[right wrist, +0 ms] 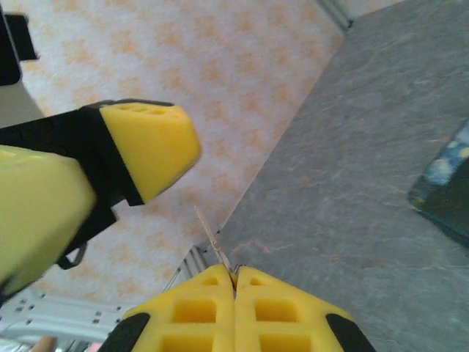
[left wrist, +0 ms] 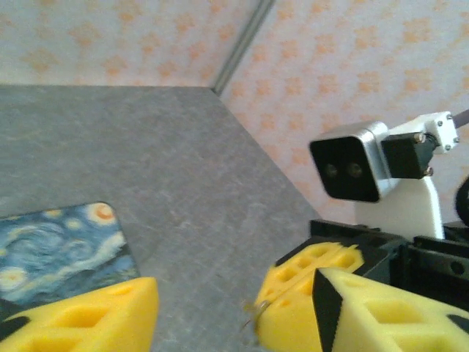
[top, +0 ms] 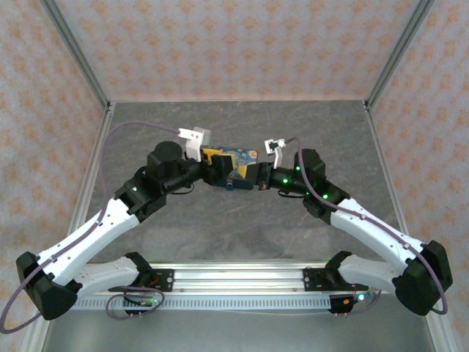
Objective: Unlock the padlock with the key
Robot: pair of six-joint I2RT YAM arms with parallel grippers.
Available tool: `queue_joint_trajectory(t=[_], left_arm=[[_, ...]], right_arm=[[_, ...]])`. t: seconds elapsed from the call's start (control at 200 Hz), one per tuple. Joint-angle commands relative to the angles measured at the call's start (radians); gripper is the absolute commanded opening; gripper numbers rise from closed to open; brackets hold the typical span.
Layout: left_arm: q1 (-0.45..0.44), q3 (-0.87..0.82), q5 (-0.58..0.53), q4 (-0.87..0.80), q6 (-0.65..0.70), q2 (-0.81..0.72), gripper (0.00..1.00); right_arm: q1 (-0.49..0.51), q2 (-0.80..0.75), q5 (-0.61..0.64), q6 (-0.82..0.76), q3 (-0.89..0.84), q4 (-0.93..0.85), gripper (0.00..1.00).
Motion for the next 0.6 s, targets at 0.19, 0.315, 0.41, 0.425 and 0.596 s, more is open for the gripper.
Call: queue_joint_trajectory(t=[0.19,0.315,0.41,0.425,0.596], left_arm=[[0.096,-0.145,-0.099,0.002,-0.103,-0.044,0.71],[0.102,-0.232,-0.098,0.063,-0.105,-0.009,0.71],[0.101,-0.283,-0.088,0.115,-0.106,0.029,0.71],[0.102,-0.289,-0.086,0.122,-0.106,0.036,0.71],[0.102,-0.330,-0.077,0.171,-0.094,0.116,0.71]], right_arm=[[-0.106,0.123,-0.005,0.023,-0.050,0.093,0.00],[-0.154,0.236,-0.045,0.064,-0.048,0.197,0.00],[-0.170,0.325,-0.069,0.080,-0.023,0.257,0.00],[-0.170,0.338,-0.071,0.080,-0.016,0.260,0.00],[-0.184,0.461,-0.082,0.101,0.042,0.294,0.00]])
